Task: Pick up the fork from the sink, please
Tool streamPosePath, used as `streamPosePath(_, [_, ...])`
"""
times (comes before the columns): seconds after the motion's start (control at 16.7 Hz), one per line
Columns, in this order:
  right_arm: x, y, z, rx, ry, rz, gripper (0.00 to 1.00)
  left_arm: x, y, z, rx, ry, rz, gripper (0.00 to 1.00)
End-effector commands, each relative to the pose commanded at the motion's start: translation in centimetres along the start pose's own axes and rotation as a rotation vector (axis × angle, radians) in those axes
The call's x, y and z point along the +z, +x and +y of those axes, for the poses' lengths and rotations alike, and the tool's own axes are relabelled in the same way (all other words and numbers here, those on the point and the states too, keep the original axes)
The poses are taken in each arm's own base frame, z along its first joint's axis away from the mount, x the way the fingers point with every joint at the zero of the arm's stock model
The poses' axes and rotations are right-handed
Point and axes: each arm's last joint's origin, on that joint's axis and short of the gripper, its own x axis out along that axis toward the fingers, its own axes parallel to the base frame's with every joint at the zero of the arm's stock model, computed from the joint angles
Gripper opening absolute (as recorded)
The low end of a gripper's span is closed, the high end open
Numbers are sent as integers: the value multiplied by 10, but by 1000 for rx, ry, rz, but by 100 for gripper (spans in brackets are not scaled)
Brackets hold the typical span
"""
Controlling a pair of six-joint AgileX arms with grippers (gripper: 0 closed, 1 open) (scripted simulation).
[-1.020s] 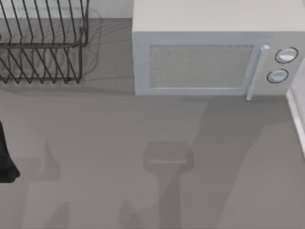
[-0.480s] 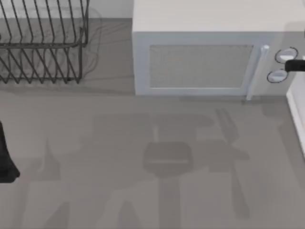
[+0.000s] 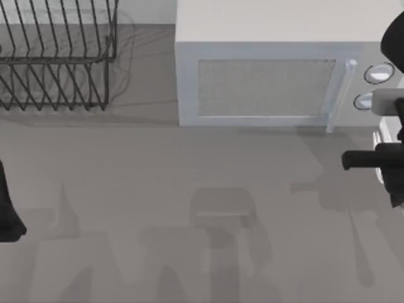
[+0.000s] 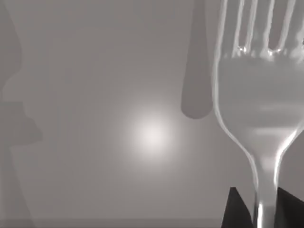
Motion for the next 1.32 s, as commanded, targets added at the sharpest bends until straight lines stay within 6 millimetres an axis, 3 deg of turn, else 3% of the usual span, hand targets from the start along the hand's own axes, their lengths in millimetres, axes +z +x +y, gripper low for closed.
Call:
streamPosePath(0.24, [2, 1, 0, 2, 4, 0, 0, 0, 0, 0, 0, 0, 0, 100])
streamPosePath(0.36, [2, 11, 0, 0, 4, 4, 0, 0, 0, 0, 0, 0, 0, 100])
streamPosePath(0.9, [1, 106, 0, 2, 0, -4, 0, 0, 0, 0, 0, 0, 0, 100])
streamPosePath(1.2, [0, 110, 0, 0, 0, 0, 0, 0, 0, 0, 0, 0, 0, 100])
streamPosePath(1.32, [0, 110, 0, 0, 0, 0, 15, 0, 0, 0, 0, 0, 0, 100])
